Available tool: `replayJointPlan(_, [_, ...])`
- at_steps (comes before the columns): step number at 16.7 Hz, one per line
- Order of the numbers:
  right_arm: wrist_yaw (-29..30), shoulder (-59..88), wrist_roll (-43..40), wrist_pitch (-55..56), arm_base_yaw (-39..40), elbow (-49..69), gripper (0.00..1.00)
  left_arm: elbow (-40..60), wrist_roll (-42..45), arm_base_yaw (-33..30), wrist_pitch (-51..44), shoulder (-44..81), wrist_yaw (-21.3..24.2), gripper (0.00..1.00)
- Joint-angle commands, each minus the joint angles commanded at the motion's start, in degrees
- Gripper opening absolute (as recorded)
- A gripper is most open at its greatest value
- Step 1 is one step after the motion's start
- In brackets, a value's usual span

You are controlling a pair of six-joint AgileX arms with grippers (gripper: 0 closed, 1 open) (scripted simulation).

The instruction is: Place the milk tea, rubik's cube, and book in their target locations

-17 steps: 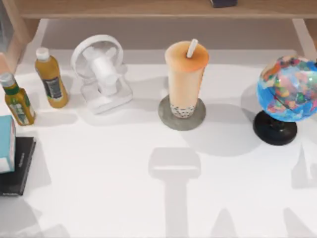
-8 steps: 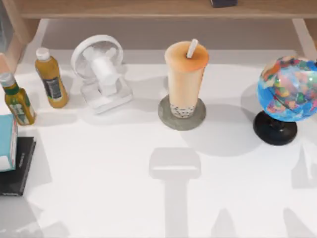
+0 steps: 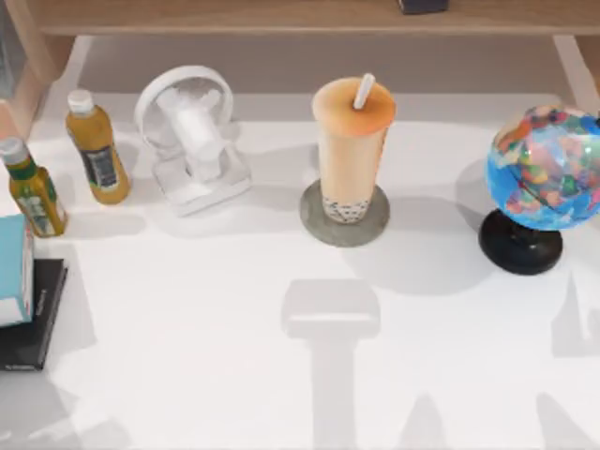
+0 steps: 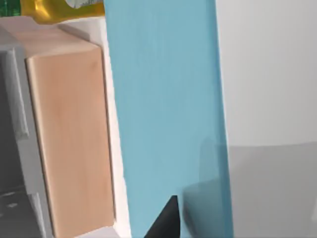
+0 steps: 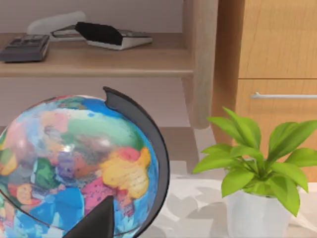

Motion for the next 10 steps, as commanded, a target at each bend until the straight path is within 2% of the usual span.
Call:
replayJointPlan(4, [0.00, 0.00, 0.00, 0.00, 0.00, 0.00, 1.00, 0.00, 0.00, 0.00, 0.00, 0.00, 0.00, 0.98])
replayJointPlan(10, [0.00, 0.00, 0.00, 0.00, 0.00, 0.00, 1.00, 0.00, 0.00, 0.00, 0.00, 0.00, 0.00, 1.00])
